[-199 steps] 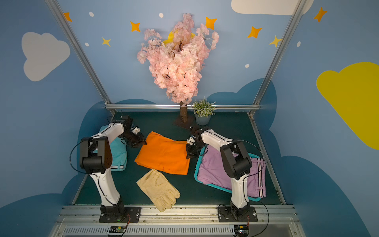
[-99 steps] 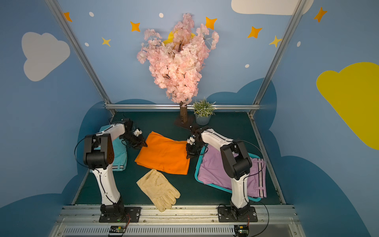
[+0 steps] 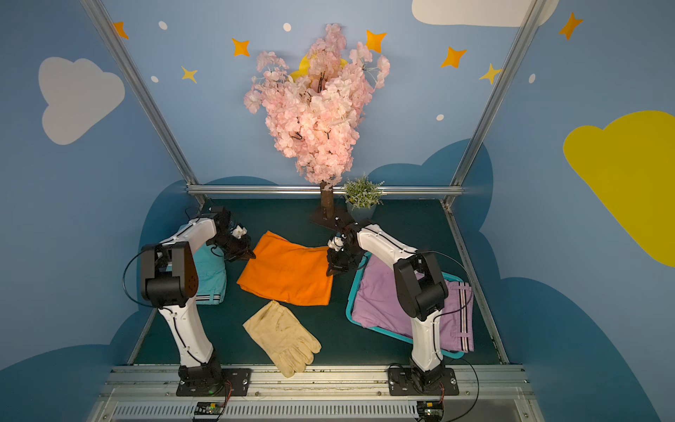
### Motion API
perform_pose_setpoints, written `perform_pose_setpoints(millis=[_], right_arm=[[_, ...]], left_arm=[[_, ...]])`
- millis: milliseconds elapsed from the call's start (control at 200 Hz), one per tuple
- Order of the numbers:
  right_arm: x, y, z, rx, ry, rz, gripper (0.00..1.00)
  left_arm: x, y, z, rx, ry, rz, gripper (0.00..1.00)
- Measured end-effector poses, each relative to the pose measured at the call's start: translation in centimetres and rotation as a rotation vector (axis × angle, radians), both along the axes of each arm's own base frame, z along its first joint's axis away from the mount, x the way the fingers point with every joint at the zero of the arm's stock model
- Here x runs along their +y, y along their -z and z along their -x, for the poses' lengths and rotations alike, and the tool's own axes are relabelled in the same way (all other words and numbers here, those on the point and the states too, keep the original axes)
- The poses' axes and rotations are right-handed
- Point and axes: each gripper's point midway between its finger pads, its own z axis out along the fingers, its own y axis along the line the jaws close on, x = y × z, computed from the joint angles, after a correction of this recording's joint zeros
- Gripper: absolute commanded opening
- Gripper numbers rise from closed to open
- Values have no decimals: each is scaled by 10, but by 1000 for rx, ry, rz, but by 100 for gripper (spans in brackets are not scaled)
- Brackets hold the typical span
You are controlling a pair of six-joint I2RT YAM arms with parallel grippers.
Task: Put the folded long pants in the basket
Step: Pick up the long pant at the center of the board, then move the basket to the center of the board.
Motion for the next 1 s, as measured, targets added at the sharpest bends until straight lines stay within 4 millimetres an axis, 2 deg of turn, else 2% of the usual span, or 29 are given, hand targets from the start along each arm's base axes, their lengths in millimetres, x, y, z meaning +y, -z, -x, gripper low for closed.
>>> perform_pose_setpoints(millis=[150,280,380,461,516,576,656,726,796,881,1001], right_arm=[[20,-29,-11,-58,-24,-56,0],[25,-48,-14,-89,-33,-65,0],[16,-59,-14,-106,-26,-53,0],[-9,-74,-11,-121,18,-40,0],[-31,-89,-9,-139,59,-41,0],[-63,-113,-7,-178,127,-44,0],[-107,-142,-2,-226,232,-45,0],[-145,-157,7,-247,329,-35,0],[-181,-163,18,-240,427,-1,0],[-220,-159,35,-223,540,83,0],[-264,-151,66,-234,646,258,0]], left_arm=[[22,-38,-1,-59,-65,-56,2],[36,-70,3,-107,-116,-67,2],[32,-95,10,-139,-123,-56,2],[17,-113,18,-154,-107,-29,2],[0,-125,24,-154,-84,-8,2],[-25,-138,30,-156,-43,21,2],[-67,-155,39,-159,23,69,2],[-108,-170,46,-169,84,108,2],[-145,-185,54,-181,143,129,2],[-189,-201,64,-192,211,149,2],[-245,-204,80,-166,282,162,2]])
